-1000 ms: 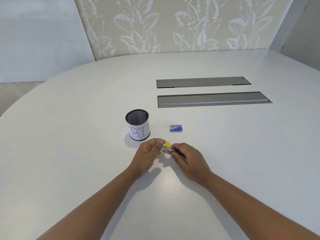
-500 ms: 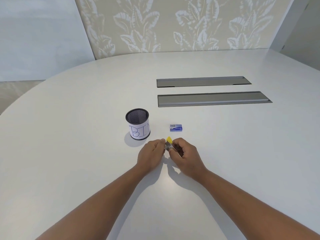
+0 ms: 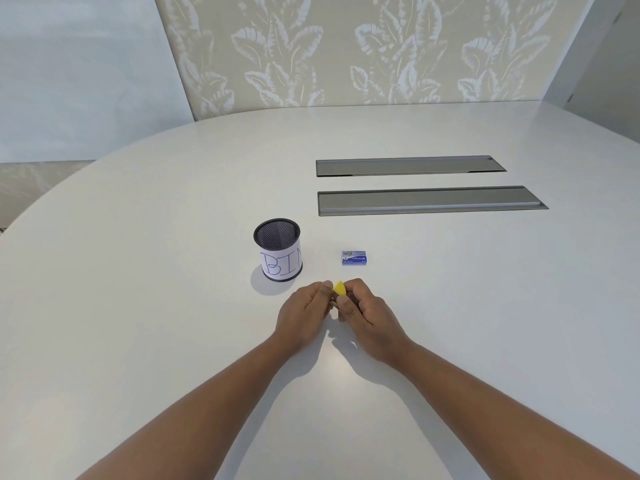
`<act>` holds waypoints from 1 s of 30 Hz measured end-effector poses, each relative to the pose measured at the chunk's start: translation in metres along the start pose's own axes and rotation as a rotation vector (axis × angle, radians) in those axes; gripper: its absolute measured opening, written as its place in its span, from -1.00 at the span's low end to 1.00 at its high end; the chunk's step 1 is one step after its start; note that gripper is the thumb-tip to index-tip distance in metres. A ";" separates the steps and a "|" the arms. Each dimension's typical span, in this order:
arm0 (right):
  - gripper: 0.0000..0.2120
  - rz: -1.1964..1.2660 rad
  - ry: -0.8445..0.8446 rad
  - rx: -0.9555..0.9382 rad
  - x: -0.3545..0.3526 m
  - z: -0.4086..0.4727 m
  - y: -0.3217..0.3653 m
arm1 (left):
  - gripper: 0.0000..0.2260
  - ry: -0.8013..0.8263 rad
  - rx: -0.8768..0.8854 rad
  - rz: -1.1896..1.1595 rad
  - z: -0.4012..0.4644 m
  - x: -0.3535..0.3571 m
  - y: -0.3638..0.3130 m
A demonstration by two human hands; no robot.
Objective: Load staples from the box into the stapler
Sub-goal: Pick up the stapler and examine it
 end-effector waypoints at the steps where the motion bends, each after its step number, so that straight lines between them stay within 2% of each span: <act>1: -0.73 0.012 0.003 0.000 0.000 0.000 0.000 | -0.59 0.009 0.002 -0.042 0.000 0.000 -0.001; 7: -0.73 0.074 -0.005 0.010 0.002 0.001 -0.007 | -0.64 0.059 -0.023 -0.352 -0.002 -0.001 0.002; 11: -0.64 0.028 -0.012 0.025 0.001 0.000 -0.010 | -0.62 0.043 -0.019 -0.521 -0.003 -0.007 -0.001; 17: -0.53 -0.147 -0.163 -0.015 -0.008 0.000 -0.001 | -0.54 0.084 -0.011 -0.444 -0.008 -0.006 -0.002; 20: -0.55 -0.230 -0.192 -0.040 -0.010 -0.002 0.003 | -0.70 0.093 0.040 -0.397 -0.009 -0.006 -0.005; 25: -0.45 -0.277 -0.158 0.032 -0.010 0.001 0.001 | -0.80 0.111 0.051 -0.331 -0.009 -0.007 -0.002; 28: -0.33 -0.309 -0.105 0.066 -0.007 0.002 -0.001 | -0.76 0.132 0.055 -0.309 -0.010 -0.006 -0.003; 30: -0.32 -0.337 -0.091 0.060 -0.007 0.002 0.001 | -0.72 0.131 0.044 -0.324 -0.011 -0.006 -0.002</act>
Point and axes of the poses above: each hand's wrist, its own z-axis towards the middle knuckle, its own x-axis out of the palm, y = z × x, the point moved 8 cm from there along z, towards the middle knuckle, and after that the axes turned 9 degrees about -z, right-handed, at the moved point
